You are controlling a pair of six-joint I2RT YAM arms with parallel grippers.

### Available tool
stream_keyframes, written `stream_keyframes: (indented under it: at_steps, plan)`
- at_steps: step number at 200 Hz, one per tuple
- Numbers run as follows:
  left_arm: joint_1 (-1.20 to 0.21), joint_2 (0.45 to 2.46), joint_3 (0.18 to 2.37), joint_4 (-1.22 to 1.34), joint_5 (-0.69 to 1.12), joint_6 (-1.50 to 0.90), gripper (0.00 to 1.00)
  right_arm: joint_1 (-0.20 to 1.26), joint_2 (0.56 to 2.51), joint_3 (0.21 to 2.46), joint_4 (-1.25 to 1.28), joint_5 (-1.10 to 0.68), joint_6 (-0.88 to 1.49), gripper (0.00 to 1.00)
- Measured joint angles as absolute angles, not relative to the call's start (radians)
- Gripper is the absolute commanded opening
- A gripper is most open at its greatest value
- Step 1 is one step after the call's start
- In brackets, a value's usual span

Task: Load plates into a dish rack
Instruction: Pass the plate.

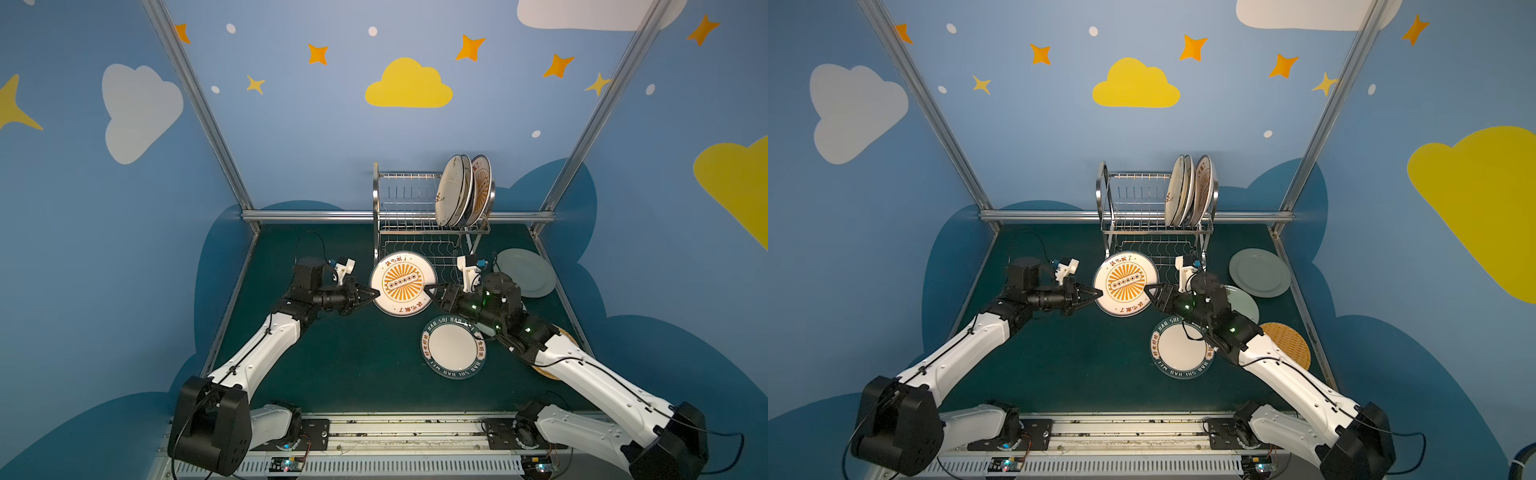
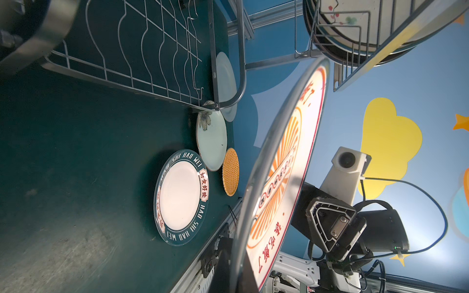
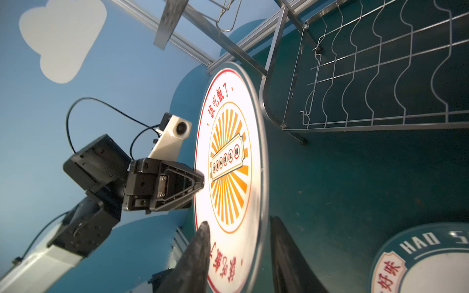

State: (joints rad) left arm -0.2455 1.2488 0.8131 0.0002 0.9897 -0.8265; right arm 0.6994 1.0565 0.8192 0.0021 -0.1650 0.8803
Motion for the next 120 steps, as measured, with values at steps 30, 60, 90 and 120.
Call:
stream_keyframes:
  at_steps: [30,60,90,120]
  plan:
    - [-0.245,1.249,0.813,0.000,0.990,-0.827,0.04,0.710,1.061,0.812,0.009,-0.120,0.919,0.21]
    - [-0.245,1.249,0.813,0.000,0.990,-0.826,0.04,0.724,1.064,0.812,0.013,-0.087,0.945,0.14]
    - [-0.245,1.250,0.813,-0.001,0.989,-0.826,0.04,0.748,1.079,0.812,0.014,-0.053,0.986,0.10]
    - [-0.245,1.253,0.813,-0.005,0.981,-0.812,0.04,0.769,1.103,0.822,0.010,-0.011,1.029,0.03]
